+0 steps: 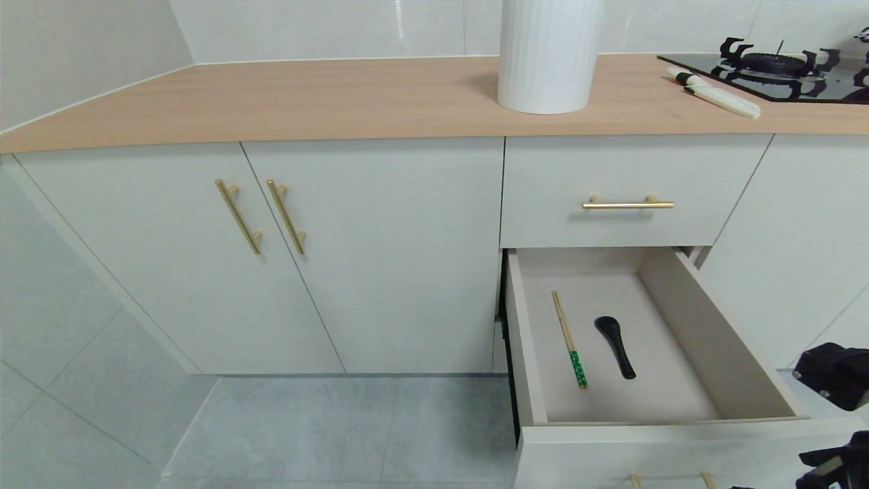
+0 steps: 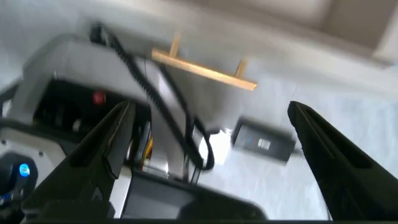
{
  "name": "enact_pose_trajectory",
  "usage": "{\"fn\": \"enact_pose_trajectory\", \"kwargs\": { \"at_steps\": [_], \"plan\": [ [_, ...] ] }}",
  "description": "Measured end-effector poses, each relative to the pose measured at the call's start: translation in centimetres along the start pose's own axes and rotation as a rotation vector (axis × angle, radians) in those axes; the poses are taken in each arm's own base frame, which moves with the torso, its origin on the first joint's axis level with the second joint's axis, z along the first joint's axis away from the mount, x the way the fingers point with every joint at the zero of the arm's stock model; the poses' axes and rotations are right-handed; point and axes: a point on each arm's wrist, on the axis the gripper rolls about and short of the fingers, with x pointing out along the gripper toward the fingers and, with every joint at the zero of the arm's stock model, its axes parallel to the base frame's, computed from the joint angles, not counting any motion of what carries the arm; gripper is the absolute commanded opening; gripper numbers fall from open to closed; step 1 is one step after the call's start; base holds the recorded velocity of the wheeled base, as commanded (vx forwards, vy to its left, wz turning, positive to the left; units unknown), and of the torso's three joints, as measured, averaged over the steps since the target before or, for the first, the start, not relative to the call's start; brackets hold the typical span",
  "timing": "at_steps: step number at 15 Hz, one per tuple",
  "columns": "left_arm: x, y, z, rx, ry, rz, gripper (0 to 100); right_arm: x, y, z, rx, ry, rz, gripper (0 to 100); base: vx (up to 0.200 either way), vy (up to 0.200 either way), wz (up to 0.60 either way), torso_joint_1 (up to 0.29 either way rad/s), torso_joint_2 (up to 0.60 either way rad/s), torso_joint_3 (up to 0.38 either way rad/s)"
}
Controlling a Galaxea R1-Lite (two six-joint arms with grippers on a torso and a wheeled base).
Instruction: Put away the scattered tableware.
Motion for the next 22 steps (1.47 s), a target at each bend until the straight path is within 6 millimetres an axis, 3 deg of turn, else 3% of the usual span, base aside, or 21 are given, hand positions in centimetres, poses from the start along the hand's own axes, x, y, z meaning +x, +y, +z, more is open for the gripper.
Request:
{"fn": "enact_pose_trajectory", "kwargs": {
  "at_steps": [5,22],
  "plan": [
    [0.0,0.0,0.0,0.0,0.0,0.0,100,3.9,0.7,1.1,0.094,0.075,-0.01,100,0.0,0.0,0.0,0.0,0.0,0.0],
    [0.0,0.0,0.0,0.0,0.0,0.0,100,6.8,1.5,1.9,0.169,0.012,-0.103,100,0.0,0.0,0.0,0.0,0.0,0.0]
  ]
}}
